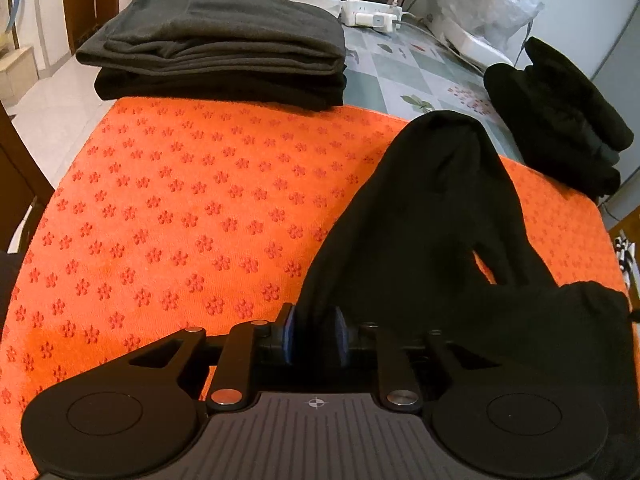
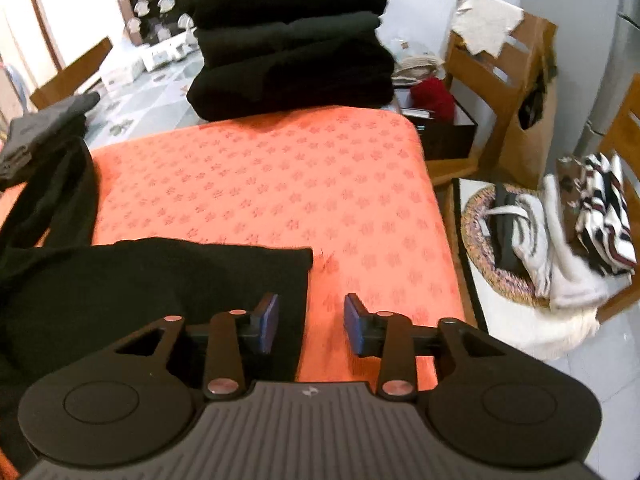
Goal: Fold clothes
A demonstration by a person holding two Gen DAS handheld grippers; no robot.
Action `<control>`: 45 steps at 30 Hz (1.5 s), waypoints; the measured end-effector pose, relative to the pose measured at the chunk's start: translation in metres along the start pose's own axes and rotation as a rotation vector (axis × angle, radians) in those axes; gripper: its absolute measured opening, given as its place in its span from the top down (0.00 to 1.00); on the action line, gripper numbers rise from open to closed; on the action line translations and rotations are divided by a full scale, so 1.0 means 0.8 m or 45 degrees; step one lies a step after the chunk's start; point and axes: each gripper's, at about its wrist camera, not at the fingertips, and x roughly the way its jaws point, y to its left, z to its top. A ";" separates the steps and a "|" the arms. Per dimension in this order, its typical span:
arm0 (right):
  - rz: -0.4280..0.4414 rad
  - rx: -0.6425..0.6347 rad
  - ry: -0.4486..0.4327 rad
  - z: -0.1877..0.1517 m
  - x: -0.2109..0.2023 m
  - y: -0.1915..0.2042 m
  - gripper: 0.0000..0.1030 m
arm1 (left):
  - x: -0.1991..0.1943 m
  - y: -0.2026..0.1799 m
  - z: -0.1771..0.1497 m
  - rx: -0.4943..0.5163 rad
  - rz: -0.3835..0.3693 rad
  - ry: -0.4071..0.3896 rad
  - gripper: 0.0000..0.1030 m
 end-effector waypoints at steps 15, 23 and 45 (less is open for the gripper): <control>0.016 -0.091 0.057 0.019 0.044 0.011 0.54 | -0.014 -0.014 0.009 0.073 0.028 -0.081 0.95; 0.021 -0.175 0.011 0.035 0.025 0.019 0.88 | -0.045 -0.024 0.018 0.065 0.036 -0.156 0.96; -0.130 -0.260 -0.756 0.174 -0.345 0.012 0.93 | -0.370 -0.141 0.146 0.348 -0.167 -0.910 0.96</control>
